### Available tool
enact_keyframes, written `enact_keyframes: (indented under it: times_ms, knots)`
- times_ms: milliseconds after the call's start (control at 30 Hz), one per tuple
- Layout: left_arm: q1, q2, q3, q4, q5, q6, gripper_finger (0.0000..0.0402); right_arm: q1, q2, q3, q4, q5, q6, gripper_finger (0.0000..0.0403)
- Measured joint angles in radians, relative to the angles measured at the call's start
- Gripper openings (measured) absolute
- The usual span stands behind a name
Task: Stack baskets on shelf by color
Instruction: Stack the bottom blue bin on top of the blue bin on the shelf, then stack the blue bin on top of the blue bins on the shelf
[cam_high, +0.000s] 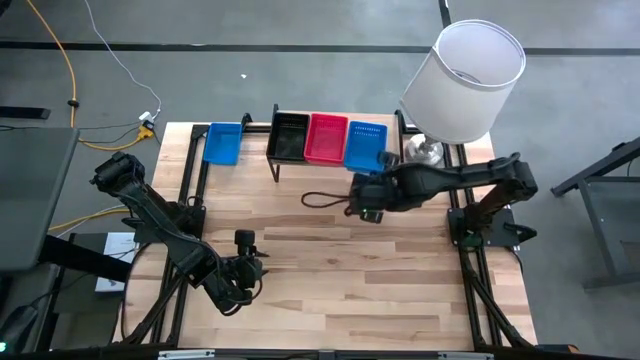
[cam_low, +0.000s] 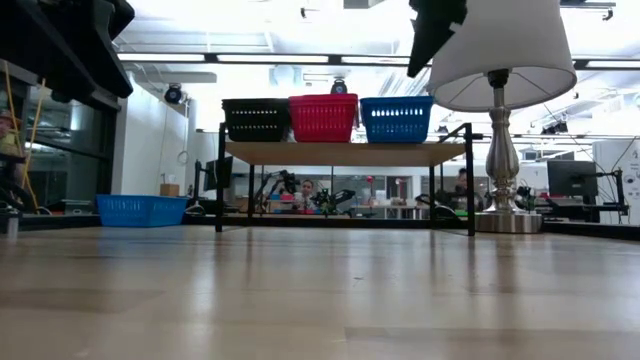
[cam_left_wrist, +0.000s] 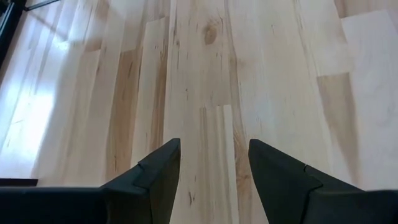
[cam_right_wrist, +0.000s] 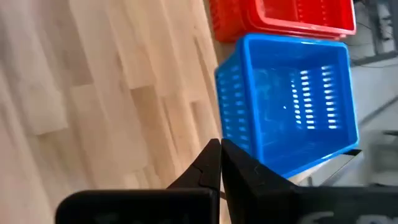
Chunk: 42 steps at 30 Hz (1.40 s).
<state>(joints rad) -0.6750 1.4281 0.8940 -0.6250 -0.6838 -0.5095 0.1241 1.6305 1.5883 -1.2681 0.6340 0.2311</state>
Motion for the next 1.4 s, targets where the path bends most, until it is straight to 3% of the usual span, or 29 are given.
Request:
enact_keyframes:
  times_ms: [400, 967, 1300, 1400]
  knots:
    - [0.000, 0.000, 0.000, 0.001, 0.051, -0.056, 0.0181, -0.091, 0.103, 0.000, 0.030, 0.003, -0.031, 0.0000]
    - [0.000, 0.000, 0.000, 0.001, 0.033, -0.056, 0.0181, -0.137, 0.113, 0.000, 0.009, 0.043, -0.053, 0.0000]
    - [0.005, 0.000, -0.002, -0.039, -0.140, -0.032, 0.0181, -0.012, 0.046, 0.000, -0.081, 0.011, 0.049, 0.0000]
    - [0.037, -0.001, -0.031, -0.041, -0.143, 0.035, 0.0181, 0.037, 0.014, -0.018, -0.063, 0.037, 0.067, 0.0000]
